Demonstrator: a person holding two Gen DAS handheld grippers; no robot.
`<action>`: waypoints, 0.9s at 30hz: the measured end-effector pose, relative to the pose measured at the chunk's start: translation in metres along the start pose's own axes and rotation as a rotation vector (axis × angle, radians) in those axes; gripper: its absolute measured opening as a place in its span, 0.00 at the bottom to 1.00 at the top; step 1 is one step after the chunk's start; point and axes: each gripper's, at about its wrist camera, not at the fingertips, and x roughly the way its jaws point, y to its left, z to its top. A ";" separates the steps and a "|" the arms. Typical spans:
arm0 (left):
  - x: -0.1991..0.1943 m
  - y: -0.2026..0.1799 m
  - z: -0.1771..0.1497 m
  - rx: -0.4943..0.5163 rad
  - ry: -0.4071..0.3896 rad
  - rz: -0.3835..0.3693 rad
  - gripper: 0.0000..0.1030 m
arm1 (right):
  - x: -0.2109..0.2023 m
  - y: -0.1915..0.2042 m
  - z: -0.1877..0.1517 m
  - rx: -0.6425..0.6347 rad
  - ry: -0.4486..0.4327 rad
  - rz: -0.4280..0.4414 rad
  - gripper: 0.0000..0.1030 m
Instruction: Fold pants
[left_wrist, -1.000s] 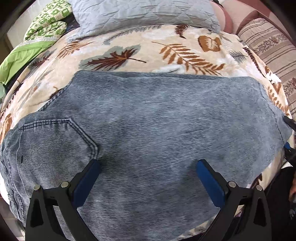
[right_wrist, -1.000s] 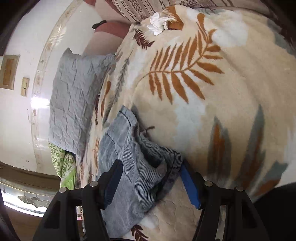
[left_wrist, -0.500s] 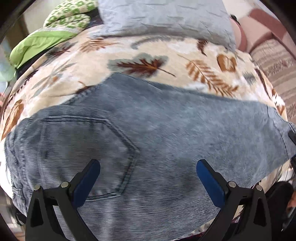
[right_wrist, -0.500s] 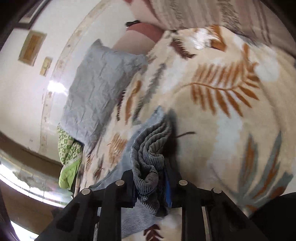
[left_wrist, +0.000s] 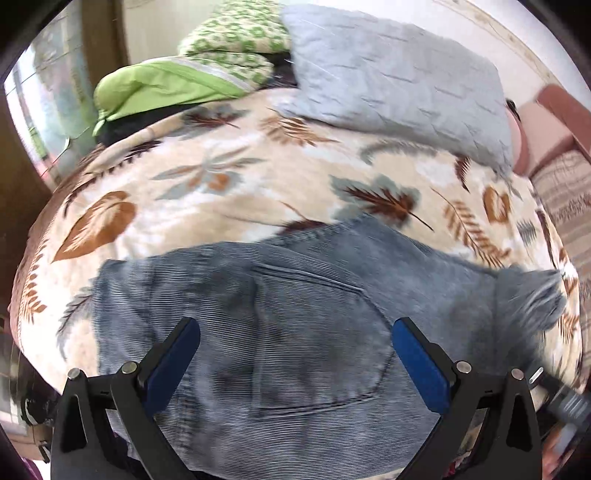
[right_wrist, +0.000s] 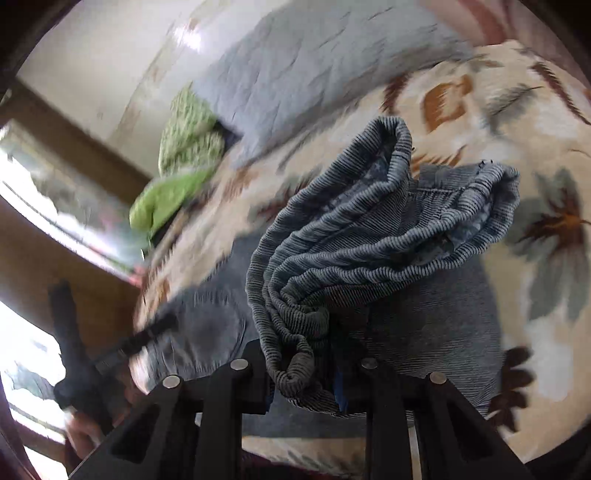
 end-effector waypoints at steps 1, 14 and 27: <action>0.000 0.005 0.000 -0.013 0.001 -0.002 1.00 | 0.013 0.010 -0.007 -0.040 0.040 -0.026 0.41; -0.003 -0.038 -0.003 0.085 0.009 -0.089 1.00 | -0.017 0.002 -0.033 -0.201 -0.009 0.017 0.64; 0.052 -0.138 -0.037 0.415 0.124 0.068 1.00 | -0.019 -0.064 -0.020 -0.107 -0.016 -0.124 0.62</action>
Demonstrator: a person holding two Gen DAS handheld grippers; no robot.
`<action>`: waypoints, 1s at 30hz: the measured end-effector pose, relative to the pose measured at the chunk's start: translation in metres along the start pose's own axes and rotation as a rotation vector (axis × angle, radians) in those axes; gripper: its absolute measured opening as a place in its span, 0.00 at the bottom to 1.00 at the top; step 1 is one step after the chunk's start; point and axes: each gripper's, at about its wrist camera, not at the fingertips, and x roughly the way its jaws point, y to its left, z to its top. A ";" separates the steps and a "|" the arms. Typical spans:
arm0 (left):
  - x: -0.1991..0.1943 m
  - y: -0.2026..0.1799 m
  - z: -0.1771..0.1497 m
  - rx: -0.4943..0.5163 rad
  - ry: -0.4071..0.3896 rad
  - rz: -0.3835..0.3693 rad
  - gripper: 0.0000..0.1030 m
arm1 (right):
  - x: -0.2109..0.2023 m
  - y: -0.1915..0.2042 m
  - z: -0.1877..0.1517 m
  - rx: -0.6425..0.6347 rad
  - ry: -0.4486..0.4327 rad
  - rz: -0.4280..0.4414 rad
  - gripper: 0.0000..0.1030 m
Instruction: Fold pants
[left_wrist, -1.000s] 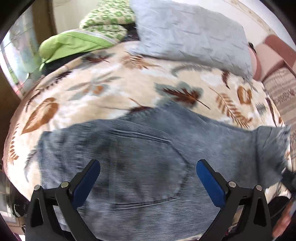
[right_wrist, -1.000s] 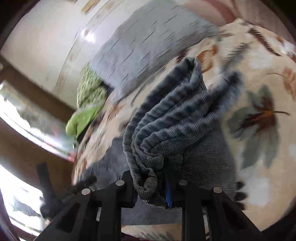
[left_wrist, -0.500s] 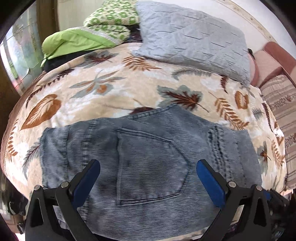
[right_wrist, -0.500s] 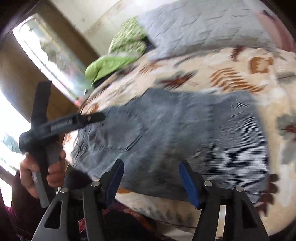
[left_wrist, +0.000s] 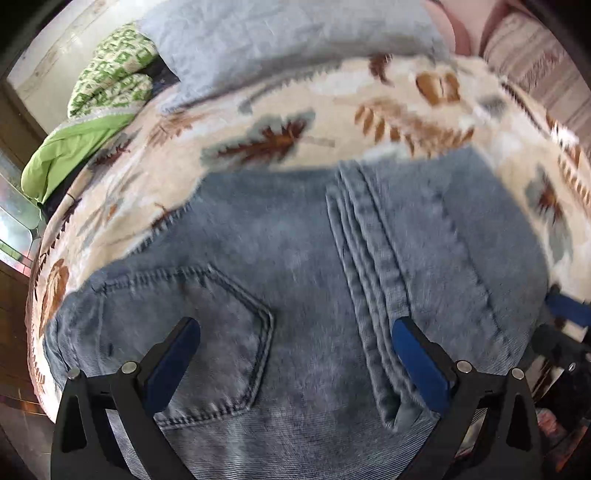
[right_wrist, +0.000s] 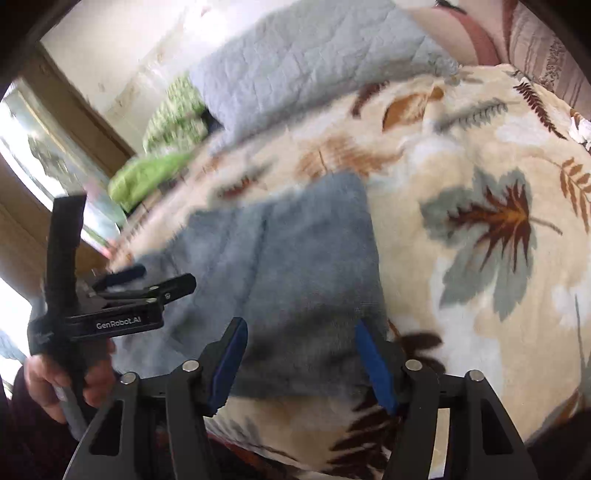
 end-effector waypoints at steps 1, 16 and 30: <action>-0.002 0.003 -0.003 -0.016 -0.017 -0.011 1.00 | 0.002 -0.001 -0.002 -0.018 0.011 -0.014 0.62; 0.006 0.017 0.043 -0.027 -0.035 0.032 1.00 | 0.022 0.036 0.021 -0.183 -0.041 -0.088 0.62; -0.010 0.038 0.008 -0.107 -0.037 -0.022 1.00 | 0.020 0.057 -0.011 -0.291 -0.029 -0.116 0.62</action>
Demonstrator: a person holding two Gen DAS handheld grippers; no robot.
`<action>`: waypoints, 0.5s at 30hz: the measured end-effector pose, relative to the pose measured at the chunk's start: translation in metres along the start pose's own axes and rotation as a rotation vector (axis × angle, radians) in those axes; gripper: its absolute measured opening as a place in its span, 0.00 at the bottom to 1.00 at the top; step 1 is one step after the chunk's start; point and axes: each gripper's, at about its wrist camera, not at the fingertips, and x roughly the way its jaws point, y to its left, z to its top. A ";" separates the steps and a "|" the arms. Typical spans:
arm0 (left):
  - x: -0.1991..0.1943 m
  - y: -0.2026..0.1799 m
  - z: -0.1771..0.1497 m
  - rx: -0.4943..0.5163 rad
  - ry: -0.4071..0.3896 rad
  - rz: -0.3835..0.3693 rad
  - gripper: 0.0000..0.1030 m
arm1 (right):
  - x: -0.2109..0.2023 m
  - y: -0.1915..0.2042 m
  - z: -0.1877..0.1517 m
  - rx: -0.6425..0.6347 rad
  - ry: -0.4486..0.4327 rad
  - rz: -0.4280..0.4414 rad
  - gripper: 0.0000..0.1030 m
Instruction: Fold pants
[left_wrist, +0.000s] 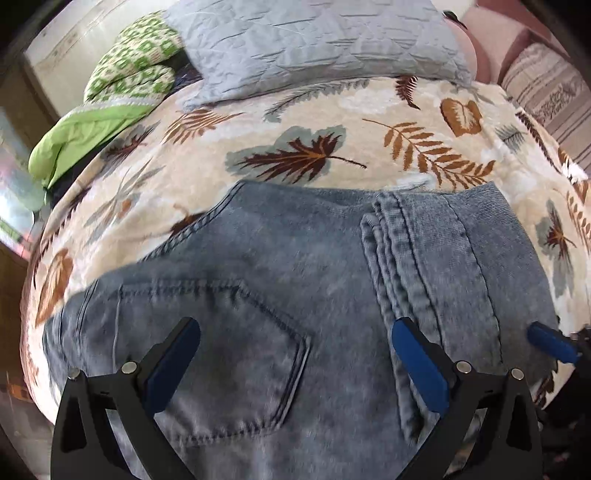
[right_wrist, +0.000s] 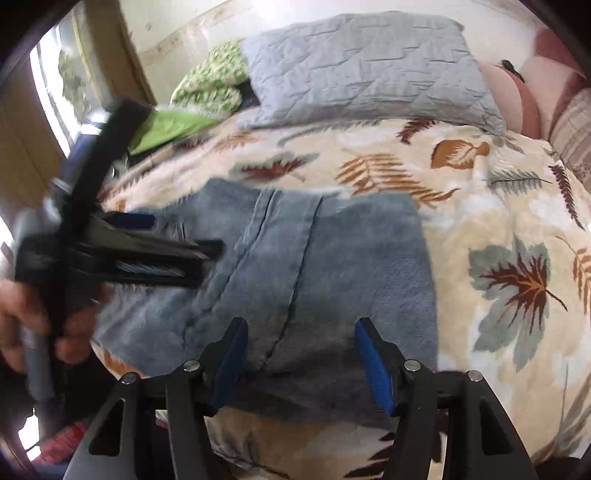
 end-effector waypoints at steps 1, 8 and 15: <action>-0.005 0.003 -0.006 -0.016 -0.008 -0.011 1.00 | 0.007 0.004 -0.002 -0.014 0.018 -0.016 0.62; -0.041 0.046 -0.056 -0.174 -0.089 -0.017 1.00 | 0.011 0.002 -0.013 -0.032 -0.035 -0.002 0.63; -0.062 0.113 -0.074 -0.390 -0.128 0.038 1.00 | 0.006 0.008 -0.007 -0.045 -0.027 -0.021 0.63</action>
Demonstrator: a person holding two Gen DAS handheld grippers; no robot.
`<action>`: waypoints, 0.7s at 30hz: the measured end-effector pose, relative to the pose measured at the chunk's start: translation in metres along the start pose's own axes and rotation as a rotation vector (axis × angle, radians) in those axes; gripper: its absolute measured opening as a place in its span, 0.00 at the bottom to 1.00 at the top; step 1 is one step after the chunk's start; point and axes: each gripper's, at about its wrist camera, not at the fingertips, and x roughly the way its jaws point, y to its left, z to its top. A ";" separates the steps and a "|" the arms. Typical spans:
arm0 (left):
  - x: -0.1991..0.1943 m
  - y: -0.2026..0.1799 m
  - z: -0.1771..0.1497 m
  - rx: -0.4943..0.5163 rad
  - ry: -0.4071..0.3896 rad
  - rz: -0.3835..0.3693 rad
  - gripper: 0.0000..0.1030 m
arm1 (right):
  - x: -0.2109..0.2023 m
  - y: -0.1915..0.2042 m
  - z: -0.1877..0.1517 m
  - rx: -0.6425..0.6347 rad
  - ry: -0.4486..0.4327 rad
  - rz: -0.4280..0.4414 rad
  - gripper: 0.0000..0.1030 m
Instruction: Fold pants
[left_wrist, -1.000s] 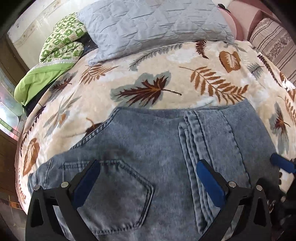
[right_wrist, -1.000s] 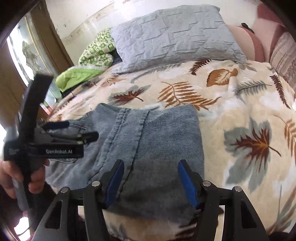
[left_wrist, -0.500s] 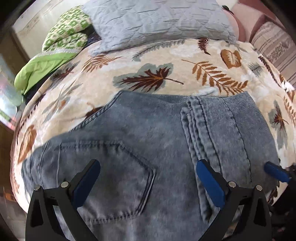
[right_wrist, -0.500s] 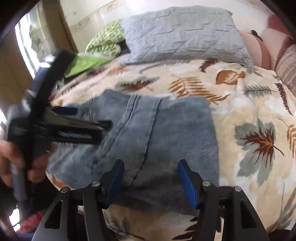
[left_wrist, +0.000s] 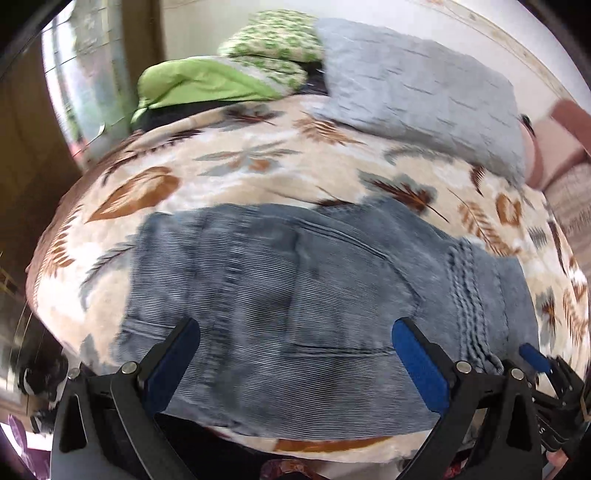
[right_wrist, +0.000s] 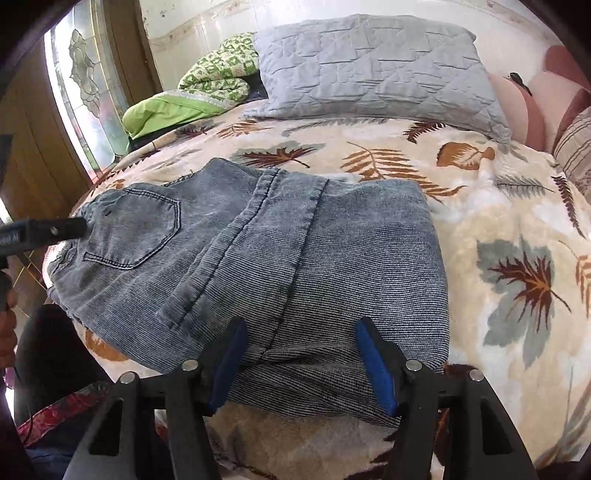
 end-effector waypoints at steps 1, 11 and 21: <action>-0.001 0.008 0.003 -0.014 -0.001 0.009 1.00 | -0.002 0.002 0.003 -0.005 -0.003 0.003 0.63; 0.017 0.078 0.021 -0.120 0.063 0.164 1.00 | 0.004 0.028 0.033 -0.089 -0.005 -0.037 0.63; 0.074 0.043 0.018 -0.021 0.277 0.132 1.00 | 0.010 0.033 0.028 -0.112 0.057 -0.084 0.63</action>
